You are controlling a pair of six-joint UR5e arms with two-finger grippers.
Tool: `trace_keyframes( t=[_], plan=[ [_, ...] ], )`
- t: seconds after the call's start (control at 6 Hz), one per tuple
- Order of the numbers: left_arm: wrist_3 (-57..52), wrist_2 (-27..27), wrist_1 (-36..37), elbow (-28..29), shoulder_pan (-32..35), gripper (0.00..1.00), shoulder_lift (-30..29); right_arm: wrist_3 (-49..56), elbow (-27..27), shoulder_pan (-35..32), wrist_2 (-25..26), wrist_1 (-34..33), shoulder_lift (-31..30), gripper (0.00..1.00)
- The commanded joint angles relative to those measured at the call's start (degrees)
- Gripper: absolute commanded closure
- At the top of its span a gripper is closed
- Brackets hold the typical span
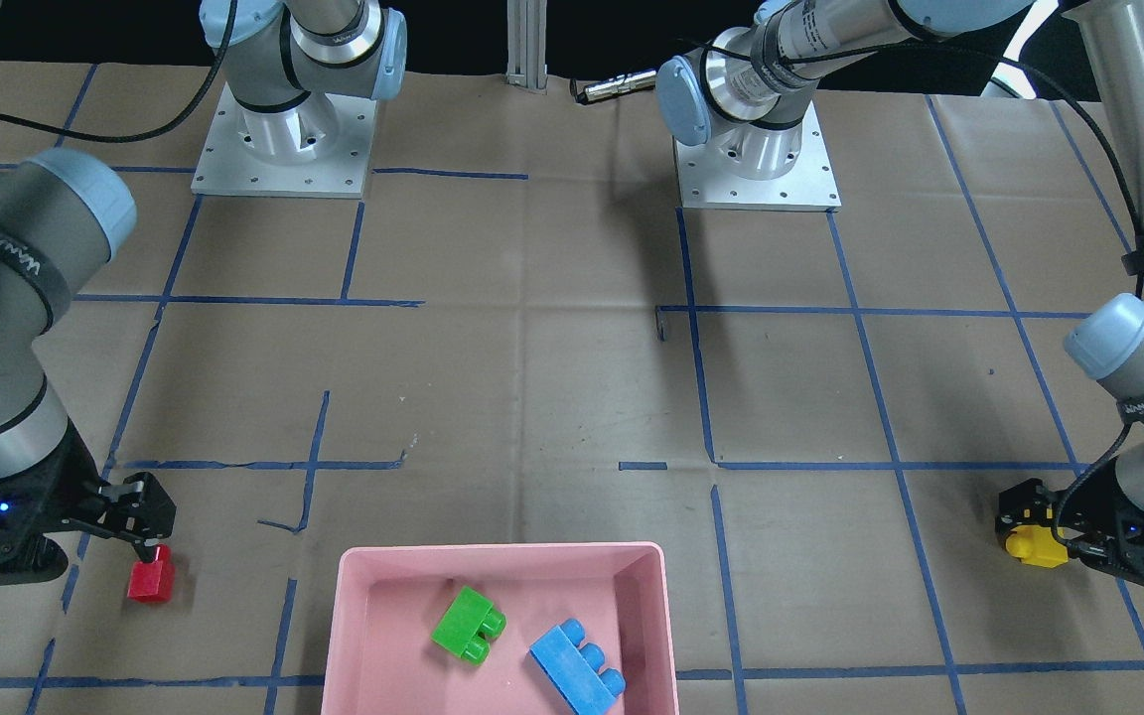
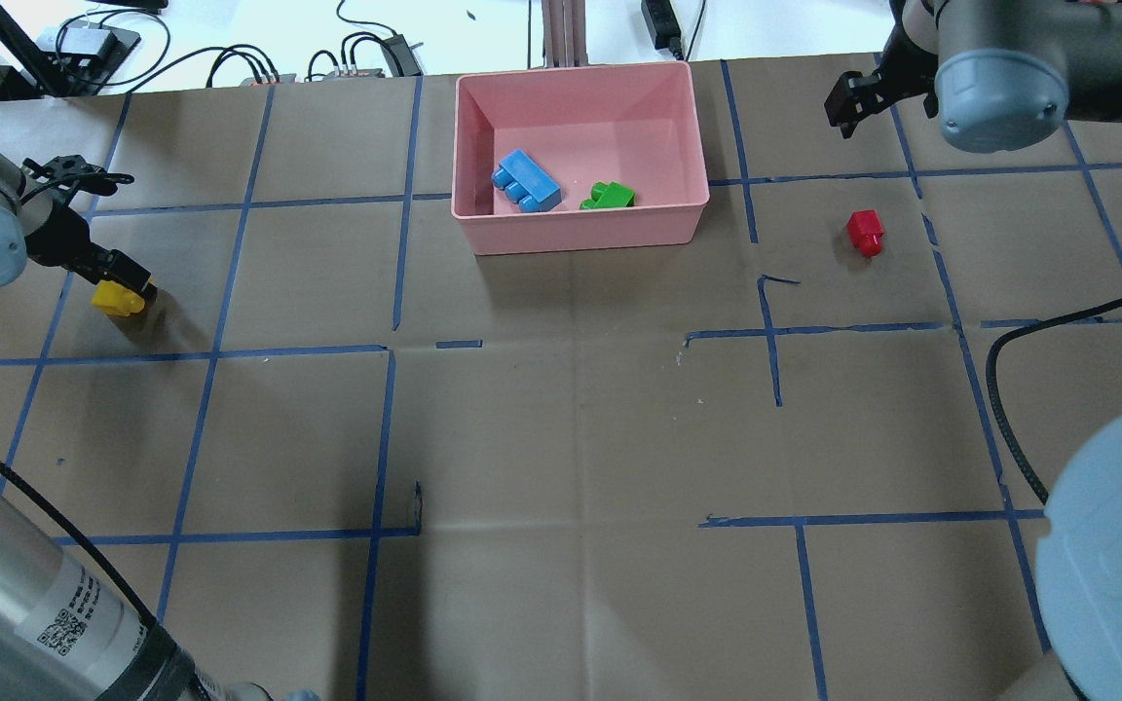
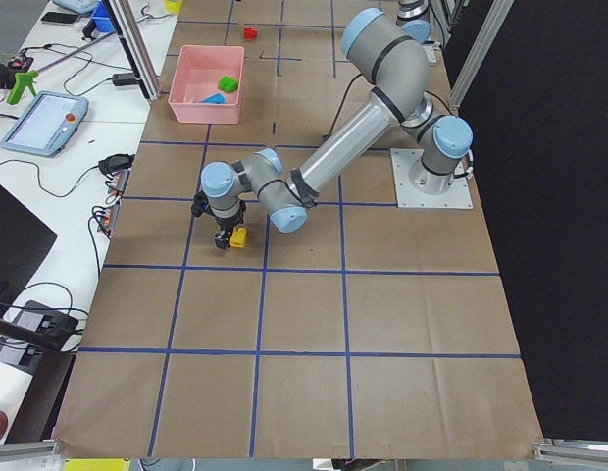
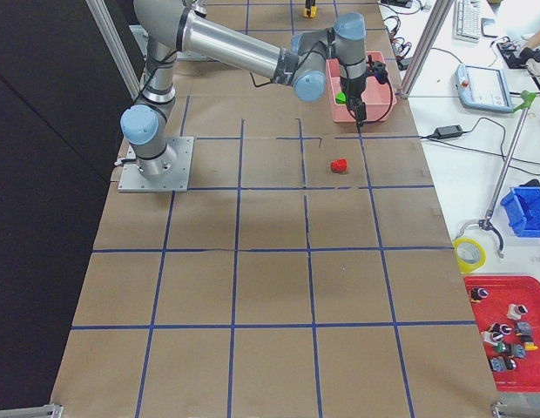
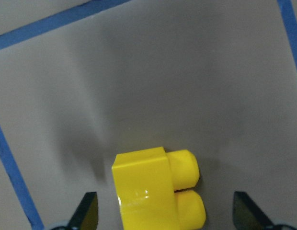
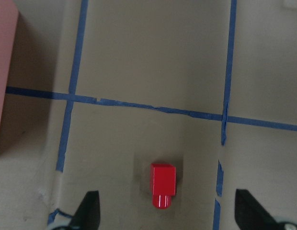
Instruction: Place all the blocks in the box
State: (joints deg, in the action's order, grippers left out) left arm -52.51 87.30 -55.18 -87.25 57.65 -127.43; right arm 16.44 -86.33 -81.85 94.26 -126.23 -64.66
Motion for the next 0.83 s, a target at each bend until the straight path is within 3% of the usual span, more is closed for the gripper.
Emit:
trace_keyframes(
  t=[0.0, 0.33, 0.5, 0.67],
  plan=[
    [0.30, 0.06, 0.25, -0.11, 0.01, 0.41, -0.19, 0.43, -0.94, 0.81, -0.48, -6.98, 7.06, 0.01],
    [0.39, 0.41, -0.45, 0.15, 0.01, 0.74, 0.42, 0.26, -4.96, 2.04, -0.74, -11.99, 8.93, 0.01],
    [0.56, 0.50, -0.97, 2.32, 0.27, 0.86, 1.29, 0.34, -7.59, 2.48, -1.36, -13.42, 8.94, 0.01],
    [1.52, 0.50, -3.15, 6.09, 2.79, 0.89, 3.30, 0.34, -9.80, 2.92, -1.36, -13.78, 8.68, 0.01]
  ],
)
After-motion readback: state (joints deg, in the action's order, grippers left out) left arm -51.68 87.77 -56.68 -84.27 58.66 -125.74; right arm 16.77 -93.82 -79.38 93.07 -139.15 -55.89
